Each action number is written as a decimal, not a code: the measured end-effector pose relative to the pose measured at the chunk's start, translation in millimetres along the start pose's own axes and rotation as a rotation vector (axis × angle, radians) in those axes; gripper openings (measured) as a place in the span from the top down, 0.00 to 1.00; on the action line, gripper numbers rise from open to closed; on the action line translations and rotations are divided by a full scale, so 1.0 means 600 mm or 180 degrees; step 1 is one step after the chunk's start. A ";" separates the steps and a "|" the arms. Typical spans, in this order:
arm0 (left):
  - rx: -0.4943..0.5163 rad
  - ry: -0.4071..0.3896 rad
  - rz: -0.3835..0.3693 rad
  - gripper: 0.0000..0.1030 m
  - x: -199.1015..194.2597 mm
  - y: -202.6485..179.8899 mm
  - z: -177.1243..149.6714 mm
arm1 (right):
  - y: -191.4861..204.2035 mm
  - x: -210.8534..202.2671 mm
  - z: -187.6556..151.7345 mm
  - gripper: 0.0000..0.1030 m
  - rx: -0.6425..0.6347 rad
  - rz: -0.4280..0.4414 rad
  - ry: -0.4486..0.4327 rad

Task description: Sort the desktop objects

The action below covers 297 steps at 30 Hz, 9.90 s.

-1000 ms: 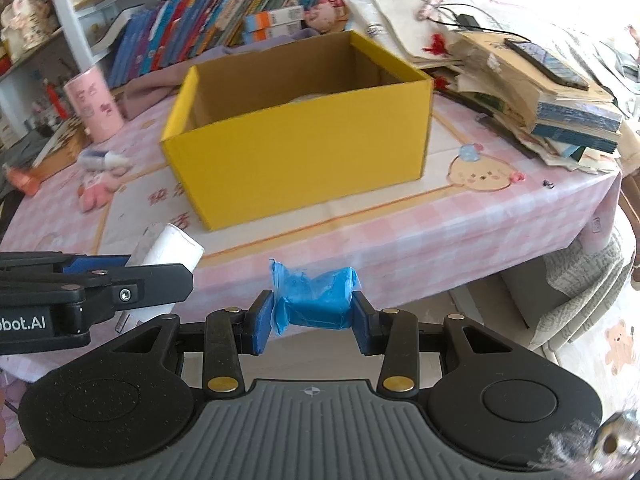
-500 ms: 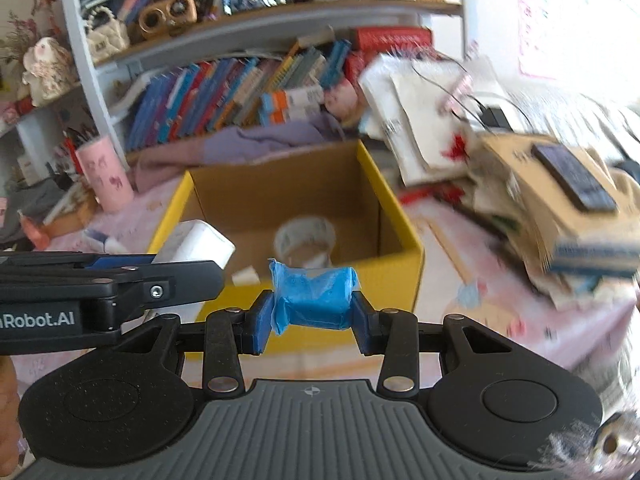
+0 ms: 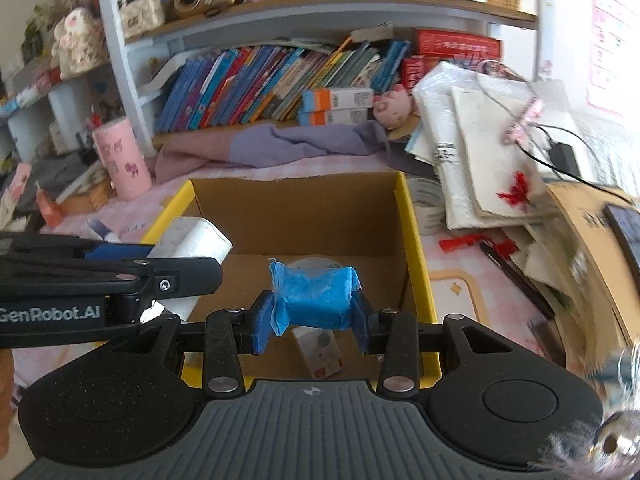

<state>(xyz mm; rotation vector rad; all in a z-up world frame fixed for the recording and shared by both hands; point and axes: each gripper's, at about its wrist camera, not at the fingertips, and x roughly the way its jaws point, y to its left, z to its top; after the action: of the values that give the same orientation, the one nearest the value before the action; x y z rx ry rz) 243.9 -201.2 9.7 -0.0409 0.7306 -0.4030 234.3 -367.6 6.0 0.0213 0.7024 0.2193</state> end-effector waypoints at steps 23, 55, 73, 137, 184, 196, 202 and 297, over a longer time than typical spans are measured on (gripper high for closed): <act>0.0041 0.0284 0.0425 0.58 0.100 0.036 0.020 | 0.010 0.165 0.057 0.63 -0.1095 0.0225 0.0707; 0.0059 -0.0518 0.0525 0.16 -0.065 0.036 -0.004 | 0.022 0.030 0.036 0.34 -0.0596 -0.0035 -0.0006; 0.0096 -0.0460 0.0280 0.13 -0.150 0.100 -0.096 | 0.085 -0.058 -0.055 0.30 0.0014 -0.0512 -0.0103; -0.0221 -0.0016 0.0985 0.12 -0.347 0.350 -0.298 | 0.489 -0.051 -0.206 0.26 -0.0321 0.0122 0.0346; -0.0649 0.0120 0.1362 0.12 -0.127 0.478 -0.109 | 0.467 0.259 0.062 0.27 -0.0550 0.0483 0.0345; -0.0700 0.0233 0.1311 0.12 -0.062 0.490 -0.087 | 0.556 0.395 0.128 0.31 -0.1431 0.0784 0.0542; -0.0682 0.0261 0.1285 0.12 -0.041 0.497 -0.078 | 0.580 0.448 0.137 0.47 -0.1743 0.0841 0.0719; -0.0349 -0.0094 -0.0087 0.85 -0.364 0.348 -0.251 | 0.476 -0.101 -0.161 0.71 0.0227 0.0242 0.0237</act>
<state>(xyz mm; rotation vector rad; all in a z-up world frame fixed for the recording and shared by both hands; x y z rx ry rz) 70.5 88.3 0.6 -0.1598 0.7232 -0.3874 71.9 -106.7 -2.7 0.1085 0.7841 0.2690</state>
